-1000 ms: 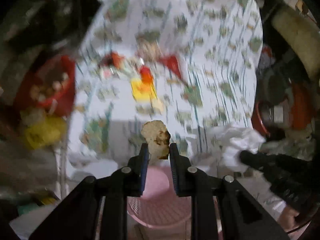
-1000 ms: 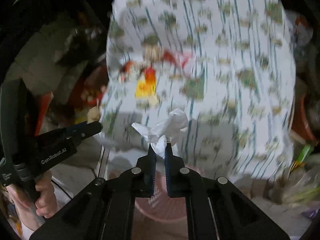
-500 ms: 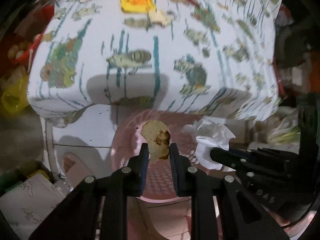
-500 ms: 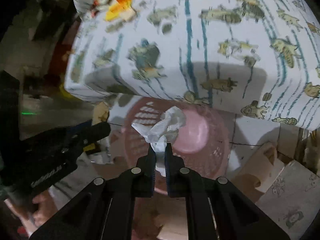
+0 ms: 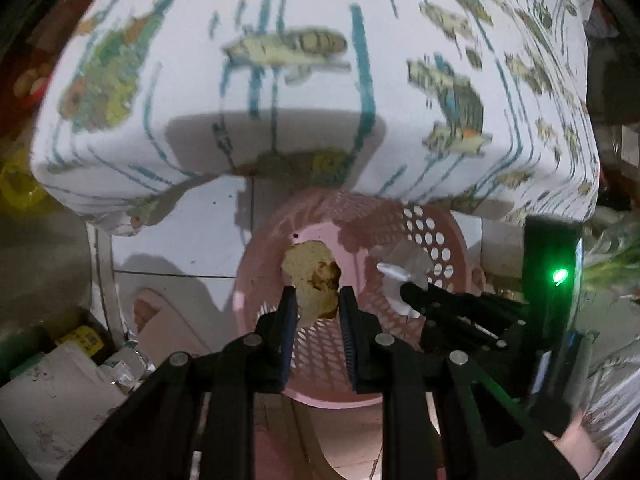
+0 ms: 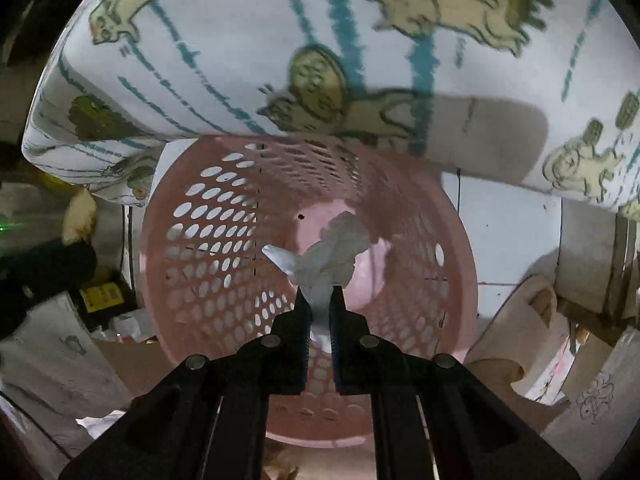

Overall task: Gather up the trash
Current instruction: 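Carry both items to the pink basket and open both tools to drop them, then move both tools back over the trash pile on the table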

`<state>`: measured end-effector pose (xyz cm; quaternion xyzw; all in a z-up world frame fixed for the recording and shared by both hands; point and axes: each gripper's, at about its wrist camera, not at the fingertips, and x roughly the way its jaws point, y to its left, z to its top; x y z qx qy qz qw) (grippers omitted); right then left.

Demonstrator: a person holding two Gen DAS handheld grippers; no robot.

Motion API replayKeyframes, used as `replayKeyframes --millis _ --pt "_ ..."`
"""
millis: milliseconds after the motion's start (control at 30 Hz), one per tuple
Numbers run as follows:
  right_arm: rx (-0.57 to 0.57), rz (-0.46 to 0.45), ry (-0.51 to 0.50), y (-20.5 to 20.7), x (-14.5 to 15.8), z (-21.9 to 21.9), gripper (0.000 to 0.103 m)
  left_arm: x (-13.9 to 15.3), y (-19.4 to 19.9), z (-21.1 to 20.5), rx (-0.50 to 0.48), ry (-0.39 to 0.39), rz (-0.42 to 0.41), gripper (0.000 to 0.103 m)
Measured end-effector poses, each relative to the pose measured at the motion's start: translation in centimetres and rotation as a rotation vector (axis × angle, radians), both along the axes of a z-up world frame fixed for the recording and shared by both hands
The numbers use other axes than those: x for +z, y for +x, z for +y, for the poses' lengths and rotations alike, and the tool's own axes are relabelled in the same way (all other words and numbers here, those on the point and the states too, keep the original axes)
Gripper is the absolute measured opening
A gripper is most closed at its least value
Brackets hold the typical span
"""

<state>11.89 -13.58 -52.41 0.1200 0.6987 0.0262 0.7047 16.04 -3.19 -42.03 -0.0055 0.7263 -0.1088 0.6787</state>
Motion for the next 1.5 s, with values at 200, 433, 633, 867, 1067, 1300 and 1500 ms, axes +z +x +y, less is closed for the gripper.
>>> replayKeyframes --millis 200,433,633,867,1067,1300,1500 --pt "-0.065 0.028 0.029 0.4 -0.1 -1.4 0.010 -4.0 -0.6 -0.8 -0.036 0.035 0.067 0.019" --pt "-0.156 0.025 0.085 0.8 1.6 -3.0 0.019 -1.9 -0.8 -2.0 -0.099 0.058 -0.015 0.079" --pt "-0.186 -0.009 0.067 1.0 4.3 -3.7 0.019 0.6 0.0 -0.6 -0.043 0.061 -0.073 0.079" --pt "-0.203 -0.022 0.145 0.8 6.9 -3.5 0.035 7.6 0.9 1.6 0.025 -0.008 -0.277 0.079" --pt "-0.236 -0.035 0.169 1.3 8.1 -4.0 0.051 12.0 0.8 3.1 0.083 -0.018 -0.475 0.086" --pt "-0.167 -0.225 0.093 2.1 14.8 -4.0 0.051 18.4 0.1 4.4 0.130 -0.061 -0.748 0.098" --pt "-0.049 -0.489 -0.008 3.8 24.6 -3.4 0.052 24.4 0.4 2.9 0.031 0.050 -0.933 0.103"
